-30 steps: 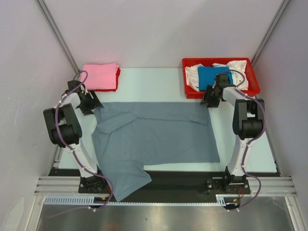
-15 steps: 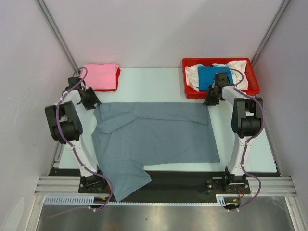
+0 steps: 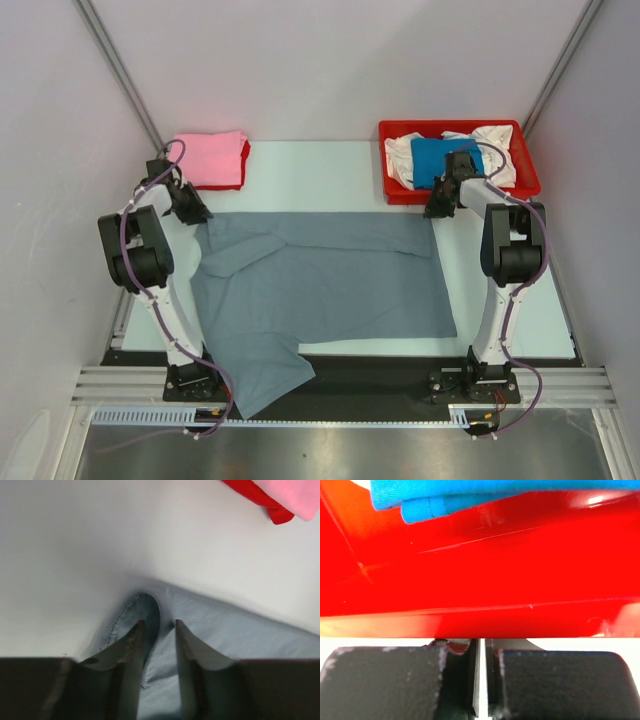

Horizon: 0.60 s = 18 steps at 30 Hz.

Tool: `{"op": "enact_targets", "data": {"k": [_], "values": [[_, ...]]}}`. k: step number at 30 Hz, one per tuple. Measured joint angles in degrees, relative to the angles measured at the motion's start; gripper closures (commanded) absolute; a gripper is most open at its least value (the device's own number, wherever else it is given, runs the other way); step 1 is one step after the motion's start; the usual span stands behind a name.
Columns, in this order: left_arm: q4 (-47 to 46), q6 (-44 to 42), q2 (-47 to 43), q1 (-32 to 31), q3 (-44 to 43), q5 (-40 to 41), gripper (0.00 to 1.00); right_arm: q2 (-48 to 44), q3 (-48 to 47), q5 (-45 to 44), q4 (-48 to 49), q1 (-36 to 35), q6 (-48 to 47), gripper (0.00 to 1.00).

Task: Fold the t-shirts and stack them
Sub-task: Fold the tshirt

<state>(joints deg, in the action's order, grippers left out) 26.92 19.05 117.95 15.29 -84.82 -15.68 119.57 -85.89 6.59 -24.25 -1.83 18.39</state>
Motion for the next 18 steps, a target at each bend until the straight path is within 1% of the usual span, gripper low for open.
{"op": "enact_targets", "data": {"k": [2,3,5,6,8,13,18], "values": [[0.07,0.13,0.76,-0.02,-0.52,0.02,0.73,0.00,0.00,-0.35,0.09,-0.07,0.15,1.00],[0.15,0.20,1.16,-0.02,-0.85,0.02,0.78,0.00,0.02,-0.57,0.15,-0.11,0.26,1.00],[0.15,0.39,1.81,-0.02,-1.33,0.07,0.84,-0.02,0.28,-1.22,0.61,-0.22,0.63,1.00],[0.20,0.44,1.99,-0.02,-1.40,0.09,0.92,-0.04,0.46,-1.62,0.94,-0.31,0.92,1.00],[0.24,0.52,2.16,-0.02,-1.46,0.37,0.99,-0.26,1.38,-2.27,2.23,-0.44,1.42,1.00],[0.39,0.37,2.45,-0.04,-1.46,0.66,1.00,-2.05,5.64,-3.72,8.37,-0.48,3.93,1.00],[0.42,0.28,2.49,-0.07,-1.46,1.07,1.00,-2.69,7.80,-4.31,12.37,-0.42,6.78,1.00]]}}
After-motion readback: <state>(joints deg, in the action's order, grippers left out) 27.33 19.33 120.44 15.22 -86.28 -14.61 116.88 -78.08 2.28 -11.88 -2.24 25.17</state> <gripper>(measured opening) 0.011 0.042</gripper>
